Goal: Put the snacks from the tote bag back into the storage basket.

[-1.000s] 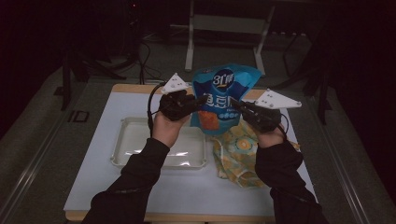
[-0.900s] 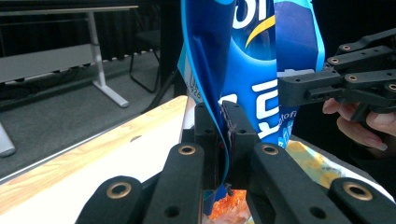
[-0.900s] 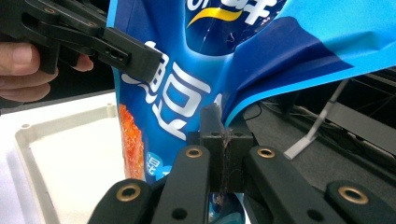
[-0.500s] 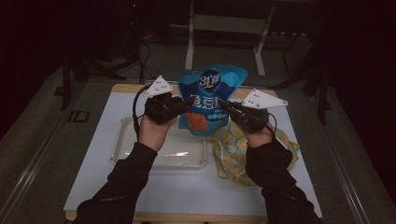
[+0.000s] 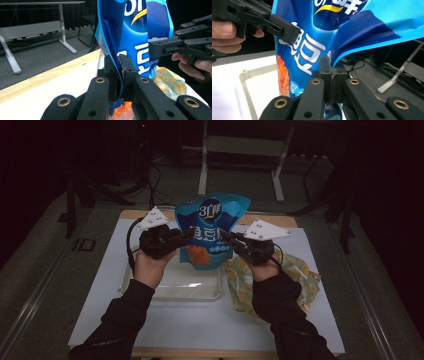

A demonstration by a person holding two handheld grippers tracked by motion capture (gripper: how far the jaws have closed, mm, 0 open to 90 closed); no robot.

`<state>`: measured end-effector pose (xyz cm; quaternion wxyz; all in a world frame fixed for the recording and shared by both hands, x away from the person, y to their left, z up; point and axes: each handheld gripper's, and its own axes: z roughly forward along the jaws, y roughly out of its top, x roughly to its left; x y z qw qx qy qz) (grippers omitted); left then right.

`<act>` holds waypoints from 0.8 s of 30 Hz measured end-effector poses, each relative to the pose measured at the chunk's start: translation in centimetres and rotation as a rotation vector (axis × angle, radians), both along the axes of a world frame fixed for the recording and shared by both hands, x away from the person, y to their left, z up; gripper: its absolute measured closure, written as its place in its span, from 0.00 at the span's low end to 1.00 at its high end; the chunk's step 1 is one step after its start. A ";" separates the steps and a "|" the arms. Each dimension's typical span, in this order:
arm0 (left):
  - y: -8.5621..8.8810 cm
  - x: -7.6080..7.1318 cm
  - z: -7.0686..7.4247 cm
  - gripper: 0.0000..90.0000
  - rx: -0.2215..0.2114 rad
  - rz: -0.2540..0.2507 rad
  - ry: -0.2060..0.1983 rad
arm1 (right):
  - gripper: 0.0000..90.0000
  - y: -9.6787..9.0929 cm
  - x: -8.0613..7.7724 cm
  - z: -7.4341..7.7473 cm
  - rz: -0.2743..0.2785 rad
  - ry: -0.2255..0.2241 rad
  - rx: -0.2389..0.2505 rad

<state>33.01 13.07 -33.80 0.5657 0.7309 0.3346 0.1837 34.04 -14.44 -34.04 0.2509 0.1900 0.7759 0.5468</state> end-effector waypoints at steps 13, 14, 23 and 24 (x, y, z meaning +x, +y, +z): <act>1.5 -1.3 -1.4 0.97 0.005 0.005 0.018 | 1.00 1.4 -1.1 -1.3 0.020 0.004 -0.004; 1.5 -1.3 -1.4 0.97 0.005 0.005 0.018 | 1.00 1.5 -1.1 -1.5 0.022 0.008 -0.002; 2.6 -1.3 -3.9 0.97 0.000 0.004 0.054 | 1.00 2.5 -1.1 -3.8 0.031 0.042 -0.004; 2.7 -1.2 -4.1 0.97 0.002 0.004 0.054 | 1.00 2.6 -1.0 -4.0 0.030 0.044 -0.002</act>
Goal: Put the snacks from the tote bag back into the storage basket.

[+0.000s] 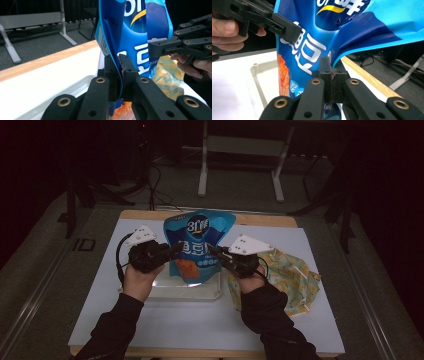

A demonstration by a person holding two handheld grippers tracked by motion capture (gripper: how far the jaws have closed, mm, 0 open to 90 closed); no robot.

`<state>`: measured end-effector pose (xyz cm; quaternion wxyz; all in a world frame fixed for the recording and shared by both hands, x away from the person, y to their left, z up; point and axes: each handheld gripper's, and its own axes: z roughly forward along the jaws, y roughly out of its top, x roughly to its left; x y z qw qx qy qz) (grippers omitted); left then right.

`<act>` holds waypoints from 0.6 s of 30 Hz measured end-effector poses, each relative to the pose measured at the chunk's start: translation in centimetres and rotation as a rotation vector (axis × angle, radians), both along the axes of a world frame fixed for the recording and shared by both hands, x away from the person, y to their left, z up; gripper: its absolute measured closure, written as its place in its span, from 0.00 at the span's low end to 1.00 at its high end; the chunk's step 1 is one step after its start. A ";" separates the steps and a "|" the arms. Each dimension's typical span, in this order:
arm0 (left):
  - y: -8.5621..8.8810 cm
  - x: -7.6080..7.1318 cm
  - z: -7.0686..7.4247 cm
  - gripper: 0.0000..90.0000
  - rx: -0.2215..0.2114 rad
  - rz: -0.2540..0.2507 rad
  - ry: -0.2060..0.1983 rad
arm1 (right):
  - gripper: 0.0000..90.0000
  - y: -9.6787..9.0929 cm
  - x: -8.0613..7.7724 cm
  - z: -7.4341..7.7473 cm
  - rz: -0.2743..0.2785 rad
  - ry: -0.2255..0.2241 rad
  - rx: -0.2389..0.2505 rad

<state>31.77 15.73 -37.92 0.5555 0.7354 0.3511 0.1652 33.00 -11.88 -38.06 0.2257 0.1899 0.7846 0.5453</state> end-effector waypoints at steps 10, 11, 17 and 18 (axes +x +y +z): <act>0.7 0.7 -3.0 0.97 -0.016 -0.017 0.048 | 1.00 0.7 0.2 -2.5 0.001 0.030 -0.036; 0.8 0.7 -3.3 0.97 -0.017 -0.016 0.049 | 1.00 0.7 0.3 -2.8 0.001 0.037 -0.030; 0.9 0.9 -4.6 0.97 -0.026 -0.013 0.054 | 1.00 0.9 0.6 -4.0 -0.003 0.050 -0.031; 0.9 0.9 -4.8 0.97 -0.031 -0.013 0.056 | 1.00 0.9 0.6 -4.1 -0.004 0.055 -0.034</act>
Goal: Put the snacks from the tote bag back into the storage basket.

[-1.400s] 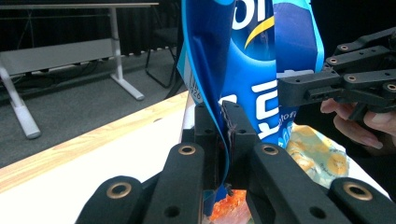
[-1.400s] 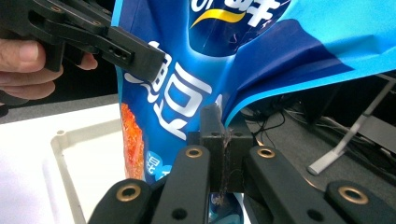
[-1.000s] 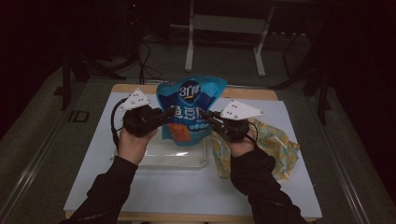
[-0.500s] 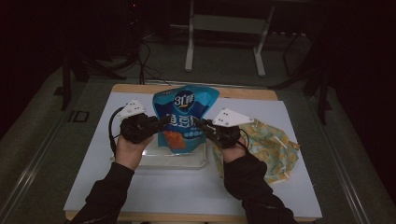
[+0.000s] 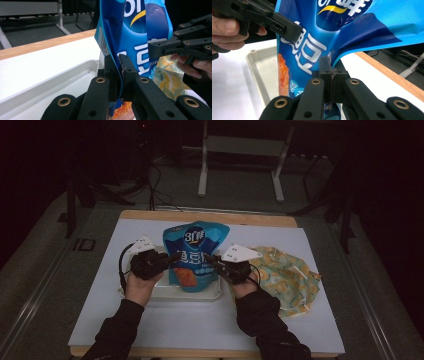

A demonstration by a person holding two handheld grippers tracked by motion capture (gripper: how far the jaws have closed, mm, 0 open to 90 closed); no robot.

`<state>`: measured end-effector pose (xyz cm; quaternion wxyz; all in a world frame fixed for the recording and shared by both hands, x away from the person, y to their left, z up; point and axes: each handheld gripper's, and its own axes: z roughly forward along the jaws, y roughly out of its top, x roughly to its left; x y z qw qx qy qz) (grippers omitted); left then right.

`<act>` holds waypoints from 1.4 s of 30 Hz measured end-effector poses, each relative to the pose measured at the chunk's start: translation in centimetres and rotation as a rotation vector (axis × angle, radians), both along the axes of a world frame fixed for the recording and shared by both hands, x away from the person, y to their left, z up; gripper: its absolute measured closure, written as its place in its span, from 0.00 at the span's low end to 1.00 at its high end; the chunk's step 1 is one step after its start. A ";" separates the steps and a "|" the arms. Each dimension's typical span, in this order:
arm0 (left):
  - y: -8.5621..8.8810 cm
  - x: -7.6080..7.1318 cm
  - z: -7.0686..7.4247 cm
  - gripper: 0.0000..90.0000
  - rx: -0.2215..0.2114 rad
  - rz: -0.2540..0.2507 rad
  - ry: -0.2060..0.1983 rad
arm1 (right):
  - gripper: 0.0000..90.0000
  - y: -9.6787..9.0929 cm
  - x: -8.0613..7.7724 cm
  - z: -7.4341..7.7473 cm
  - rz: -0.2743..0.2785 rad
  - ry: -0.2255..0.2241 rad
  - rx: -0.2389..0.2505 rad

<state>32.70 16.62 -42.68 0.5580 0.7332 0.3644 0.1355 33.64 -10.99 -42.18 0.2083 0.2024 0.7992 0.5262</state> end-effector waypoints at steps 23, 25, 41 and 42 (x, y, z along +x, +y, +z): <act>0.3 -0.1 -2.8 0.96 -0.032 -0.019 -0.005 | 0.99 -0.3 0.1 -2.5 0.009 0.028 0.008; 0.3 -0.2 -2.8 0.96 -0.029 -0.020 -0.007 | 0.99 -0.3 0.0 -2.5 0.012 0.028 0.008; 0.9 -1.3 -3.1 0.69 -0.012 0.018 -0.009 | 0.68 -1.2 0.0 -2.1 0.032 0.070 0.028; 0.9 -1.5 -3.1 0.65 -0.007 0.017 -0.014 | 0.63 -1.3 0.1 -2.1 0.032 0.083 0.025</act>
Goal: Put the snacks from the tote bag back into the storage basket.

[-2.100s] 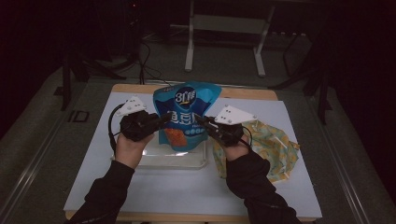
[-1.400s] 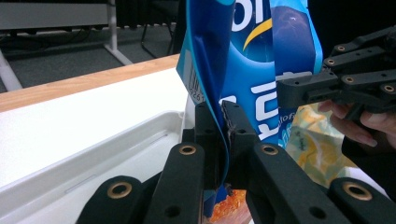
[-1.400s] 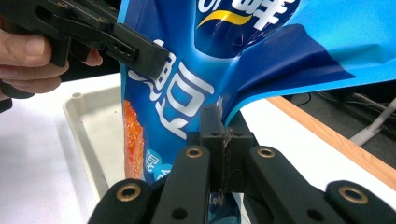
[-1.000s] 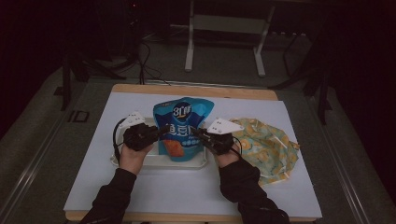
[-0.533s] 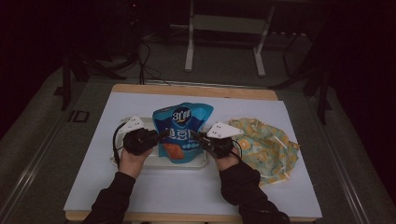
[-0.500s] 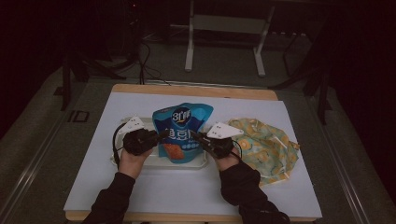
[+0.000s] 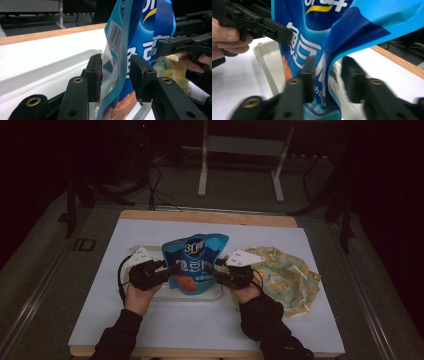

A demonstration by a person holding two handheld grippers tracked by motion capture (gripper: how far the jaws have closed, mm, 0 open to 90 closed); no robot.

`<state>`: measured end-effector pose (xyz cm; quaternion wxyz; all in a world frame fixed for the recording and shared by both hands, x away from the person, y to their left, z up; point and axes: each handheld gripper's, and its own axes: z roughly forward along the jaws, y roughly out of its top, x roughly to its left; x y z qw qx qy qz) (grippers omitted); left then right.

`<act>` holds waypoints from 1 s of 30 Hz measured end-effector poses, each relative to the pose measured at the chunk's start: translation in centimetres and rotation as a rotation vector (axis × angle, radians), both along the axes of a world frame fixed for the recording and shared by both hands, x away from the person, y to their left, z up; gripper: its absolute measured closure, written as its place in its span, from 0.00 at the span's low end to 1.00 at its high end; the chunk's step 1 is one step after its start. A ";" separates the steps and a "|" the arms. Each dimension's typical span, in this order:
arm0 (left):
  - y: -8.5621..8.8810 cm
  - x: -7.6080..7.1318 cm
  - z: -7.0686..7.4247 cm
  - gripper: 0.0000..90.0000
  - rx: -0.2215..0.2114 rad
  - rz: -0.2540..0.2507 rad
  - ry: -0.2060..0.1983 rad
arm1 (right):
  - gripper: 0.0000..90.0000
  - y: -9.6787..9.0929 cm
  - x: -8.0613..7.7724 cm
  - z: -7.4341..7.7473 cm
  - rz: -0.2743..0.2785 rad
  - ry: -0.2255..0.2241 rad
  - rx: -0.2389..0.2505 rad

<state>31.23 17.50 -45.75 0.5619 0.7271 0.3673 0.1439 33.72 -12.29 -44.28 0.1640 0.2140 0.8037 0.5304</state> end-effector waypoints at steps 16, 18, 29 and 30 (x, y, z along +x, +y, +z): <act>-0.1 -1.1 -0.3 0.09 0.017 -0.077 0.007 | 0.21 -1.4 0.0 0.4 0.028 0.031 0.019; -0.2 -1.3 -0.3 0.05 0.028 -0.062 0.004 | 0.20 -1.5 -0.2 0.5 0.019 0.027 0.023; 0.2 -2.8 -0.9 0.03 0.045 -0.004 0.019 | 0.17 -3.2 -0.8 0.9 0.010 0.007 0.008; 0.2 -2.9 -1.0 0.03 0.044 0.002 0.019 | 0.17 -3.4 -0.9 0.9 0.010 0.004 0.006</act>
